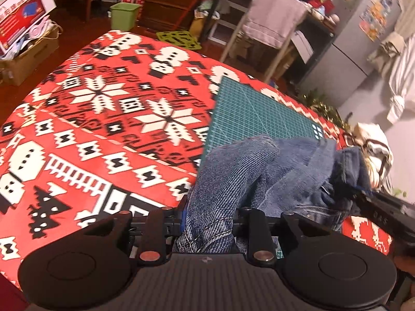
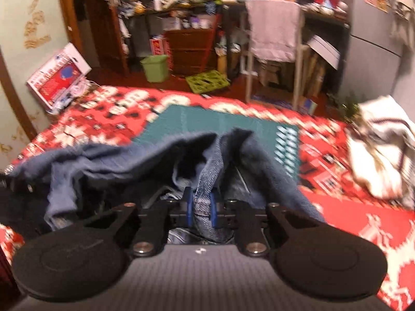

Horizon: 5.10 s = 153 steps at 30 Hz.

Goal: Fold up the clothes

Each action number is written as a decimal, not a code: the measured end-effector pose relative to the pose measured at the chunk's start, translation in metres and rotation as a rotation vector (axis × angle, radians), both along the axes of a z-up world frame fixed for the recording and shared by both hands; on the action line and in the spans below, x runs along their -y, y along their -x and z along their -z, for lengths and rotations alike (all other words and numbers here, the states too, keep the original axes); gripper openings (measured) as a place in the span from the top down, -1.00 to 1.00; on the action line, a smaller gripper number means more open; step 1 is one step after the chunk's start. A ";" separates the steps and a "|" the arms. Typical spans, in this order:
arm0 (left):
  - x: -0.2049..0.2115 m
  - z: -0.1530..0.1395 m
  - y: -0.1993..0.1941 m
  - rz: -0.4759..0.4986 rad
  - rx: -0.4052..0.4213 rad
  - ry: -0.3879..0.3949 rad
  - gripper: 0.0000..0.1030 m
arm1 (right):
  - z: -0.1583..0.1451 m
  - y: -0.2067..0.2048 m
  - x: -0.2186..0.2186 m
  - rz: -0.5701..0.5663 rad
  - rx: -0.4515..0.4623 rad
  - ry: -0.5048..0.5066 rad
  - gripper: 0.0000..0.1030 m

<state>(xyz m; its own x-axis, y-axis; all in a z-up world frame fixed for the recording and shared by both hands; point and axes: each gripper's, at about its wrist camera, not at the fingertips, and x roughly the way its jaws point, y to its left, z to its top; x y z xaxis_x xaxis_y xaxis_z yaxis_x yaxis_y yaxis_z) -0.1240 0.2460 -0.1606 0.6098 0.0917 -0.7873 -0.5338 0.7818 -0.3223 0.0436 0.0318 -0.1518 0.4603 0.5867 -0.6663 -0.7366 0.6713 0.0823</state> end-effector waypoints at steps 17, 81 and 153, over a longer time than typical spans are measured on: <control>0.025 -0.002 -0.004 0.132 0.085 0.126 0.51 | 0.003 0.045 -0.025 -0.125 -0.060 -0.017 0.71; 0.083 -0.022 -0.057 0.309 0.075 0.327 0.19 | 0.011 0.071 0.149 0.225 -0.037 0.107 0.82; -0.016 -0.002 -0.032 0.035 0.185 0.272 0.74 | 0.049 0.011 0.132 0.147 -0.018 0.090 0.18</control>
<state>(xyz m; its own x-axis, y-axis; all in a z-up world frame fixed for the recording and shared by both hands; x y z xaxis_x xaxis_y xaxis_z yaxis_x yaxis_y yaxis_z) -0.0919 0.2623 -0.1587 0.7434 -0.1306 -0.6559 -0.4210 0.6706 -0.6107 0.0326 -0.0997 -0.2004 0.5245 0.4513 -0.7220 -0.6286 0.7772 0.0291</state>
